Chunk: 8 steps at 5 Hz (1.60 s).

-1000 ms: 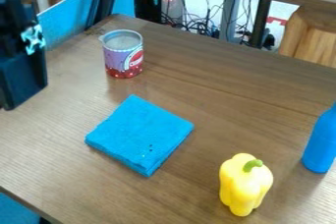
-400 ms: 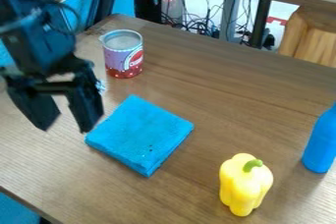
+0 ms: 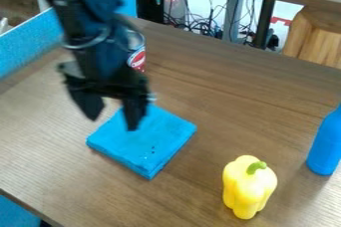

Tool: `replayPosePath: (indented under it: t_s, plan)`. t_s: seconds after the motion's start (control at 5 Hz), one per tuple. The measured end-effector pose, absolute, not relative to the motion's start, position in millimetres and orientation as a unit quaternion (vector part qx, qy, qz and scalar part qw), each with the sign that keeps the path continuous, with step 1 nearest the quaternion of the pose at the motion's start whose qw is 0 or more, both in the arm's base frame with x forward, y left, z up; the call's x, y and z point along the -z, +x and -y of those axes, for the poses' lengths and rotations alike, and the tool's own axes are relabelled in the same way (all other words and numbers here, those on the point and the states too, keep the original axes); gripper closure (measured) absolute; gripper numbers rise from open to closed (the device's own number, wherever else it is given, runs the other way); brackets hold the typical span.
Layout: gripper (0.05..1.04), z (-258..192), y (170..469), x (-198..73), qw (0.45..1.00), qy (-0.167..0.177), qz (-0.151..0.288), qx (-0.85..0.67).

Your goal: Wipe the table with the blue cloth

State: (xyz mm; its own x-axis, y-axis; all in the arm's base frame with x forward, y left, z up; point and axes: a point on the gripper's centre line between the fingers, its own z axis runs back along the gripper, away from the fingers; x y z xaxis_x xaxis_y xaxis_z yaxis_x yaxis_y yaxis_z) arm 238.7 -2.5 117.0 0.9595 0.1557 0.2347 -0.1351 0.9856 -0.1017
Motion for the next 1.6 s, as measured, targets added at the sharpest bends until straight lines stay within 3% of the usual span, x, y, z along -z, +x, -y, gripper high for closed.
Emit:
replayPosePath:
  t_s: [0.6, 1.2, 1.6]
  plan:
    - [0.083, 19, 285, -88, 0.983, 0.031, 0.179, 0.003]
    - [0.083, 4, 287, -53, 0.988, 0.066, 0.136, -0.011]
    - [0.082, 4, 318, -51, 0.986, 0.073, 0.149, -0.010]
